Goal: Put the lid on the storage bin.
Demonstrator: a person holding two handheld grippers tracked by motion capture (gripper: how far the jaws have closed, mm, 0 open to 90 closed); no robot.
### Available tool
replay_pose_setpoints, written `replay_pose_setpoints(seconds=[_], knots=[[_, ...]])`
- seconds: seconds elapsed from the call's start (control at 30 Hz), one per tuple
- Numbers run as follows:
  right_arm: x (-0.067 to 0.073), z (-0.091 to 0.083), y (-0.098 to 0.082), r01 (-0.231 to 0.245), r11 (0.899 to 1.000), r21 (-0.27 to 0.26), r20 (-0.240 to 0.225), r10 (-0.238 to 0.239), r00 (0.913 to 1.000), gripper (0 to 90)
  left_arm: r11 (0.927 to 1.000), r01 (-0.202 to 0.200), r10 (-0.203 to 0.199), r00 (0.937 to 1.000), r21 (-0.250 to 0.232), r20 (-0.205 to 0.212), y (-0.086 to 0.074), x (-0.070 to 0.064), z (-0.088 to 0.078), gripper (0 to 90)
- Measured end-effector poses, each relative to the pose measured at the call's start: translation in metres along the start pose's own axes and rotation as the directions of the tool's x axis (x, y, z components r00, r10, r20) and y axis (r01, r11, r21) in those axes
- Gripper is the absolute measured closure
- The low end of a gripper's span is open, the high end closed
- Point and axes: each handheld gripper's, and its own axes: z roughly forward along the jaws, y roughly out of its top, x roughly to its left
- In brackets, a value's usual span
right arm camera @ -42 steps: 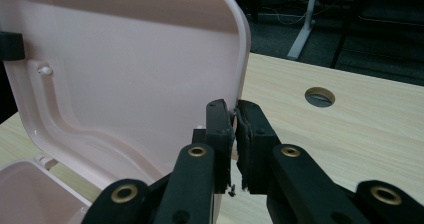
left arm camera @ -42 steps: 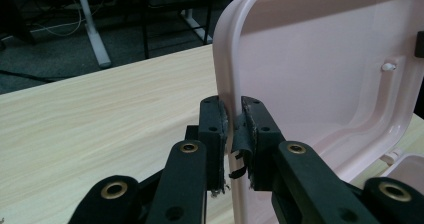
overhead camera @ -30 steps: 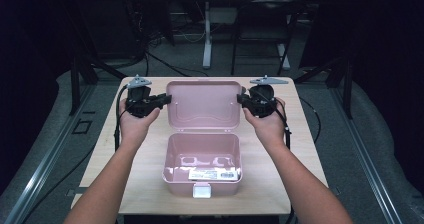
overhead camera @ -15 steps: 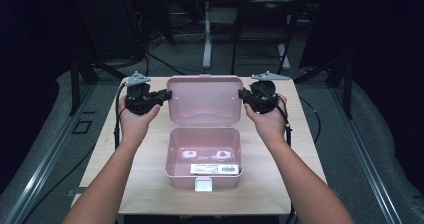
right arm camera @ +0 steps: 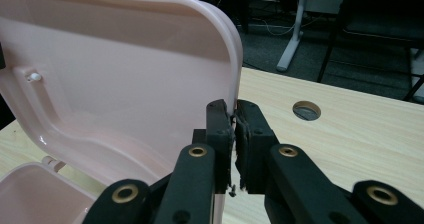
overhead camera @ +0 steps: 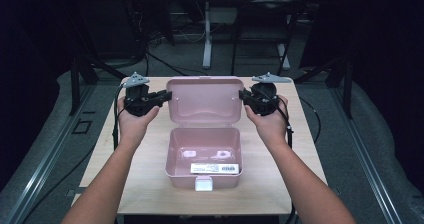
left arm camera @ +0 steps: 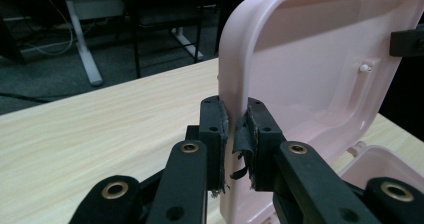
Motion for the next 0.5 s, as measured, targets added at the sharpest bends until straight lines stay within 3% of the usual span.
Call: replay_pose_setpoints(seconds=[0.5], knots=[[0.007, -0.013, -0.007, 0.040, 0.999, -0.005, -0.023, -0.040, 0.9989, 84.2, 0.9993, -0.036, 0.036, 0.9993, 0.005, 0.011, -0.001, -0.008, -0.010, 77.9]])
